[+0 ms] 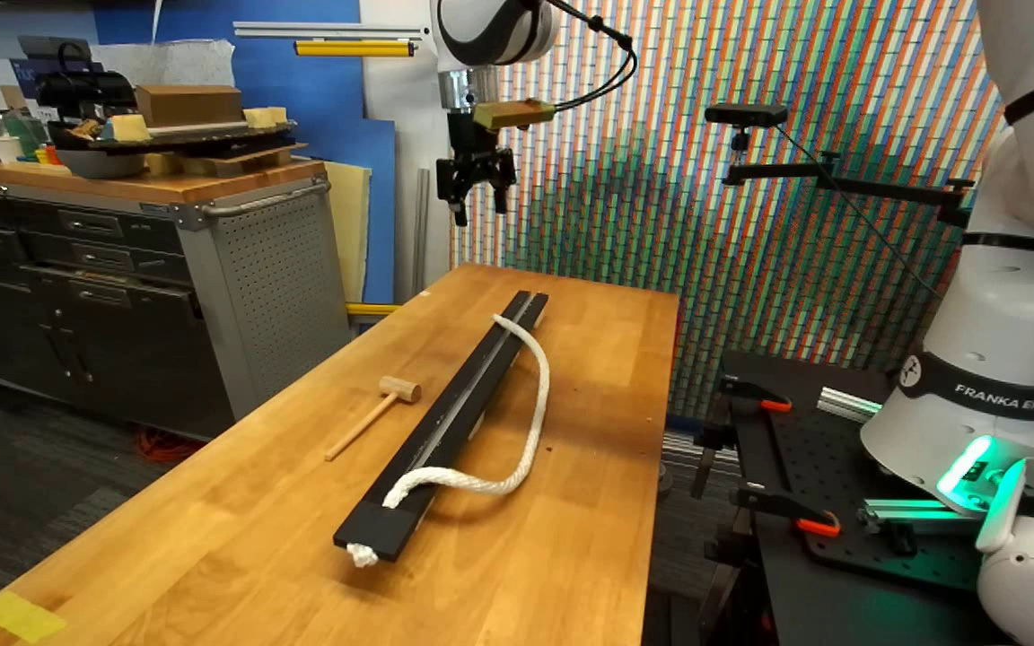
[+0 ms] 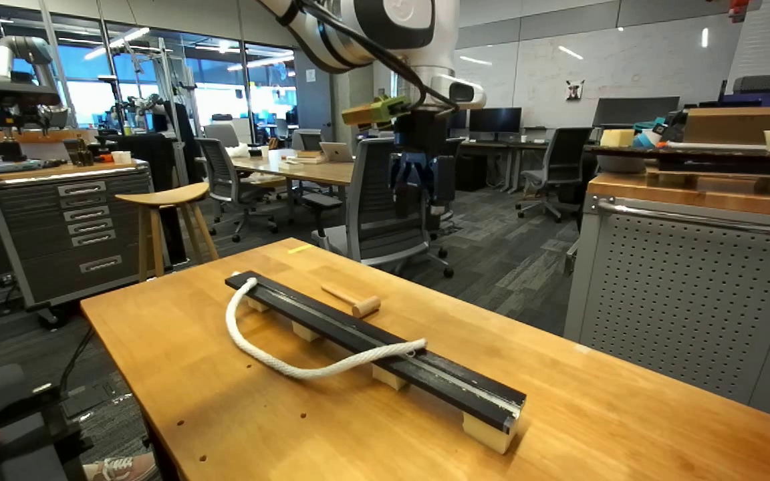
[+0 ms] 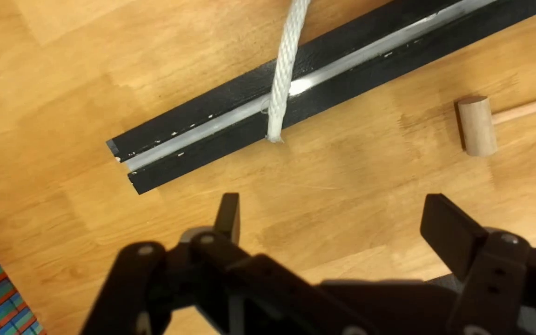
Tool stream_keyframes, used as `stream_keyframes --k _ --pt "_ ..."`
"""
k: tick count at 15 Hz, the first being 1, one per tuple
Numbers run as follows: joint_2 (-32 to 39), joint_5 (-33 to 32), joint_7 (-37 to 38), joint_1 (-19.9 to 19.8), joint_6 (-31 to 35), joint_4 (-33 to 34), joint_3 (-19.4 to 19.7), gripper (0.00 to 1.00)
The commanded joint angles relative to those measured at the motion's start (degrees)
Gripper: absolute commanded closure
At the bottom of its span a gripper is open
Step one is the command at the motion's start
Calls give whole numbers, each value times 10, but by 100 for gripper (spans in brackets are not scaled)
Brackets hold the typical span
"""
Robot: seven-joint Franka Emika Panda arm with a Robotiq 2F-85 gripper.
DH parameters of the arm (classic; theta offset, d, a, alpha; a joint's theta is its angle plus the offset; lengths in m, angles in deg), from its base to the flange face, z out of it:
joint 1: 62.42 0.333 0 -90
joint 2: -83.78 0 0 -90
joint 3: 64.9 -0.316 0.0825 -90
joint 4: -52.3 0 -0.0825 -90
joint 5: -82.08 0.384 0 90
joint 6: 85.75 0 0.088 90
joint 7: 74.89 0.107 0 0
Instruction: Pick up the white rope and arrange it neatly on the board
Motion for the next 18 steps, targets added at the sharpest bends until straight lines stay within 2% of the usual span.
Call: stream_keyframes --k 1,6,18 --pt "10 22 -15 -3 50 -14 5 0" --pt "33 39 -14 -10 76 -26 5 0" --pt "47 36 -7 -7 60 -26 10 0"
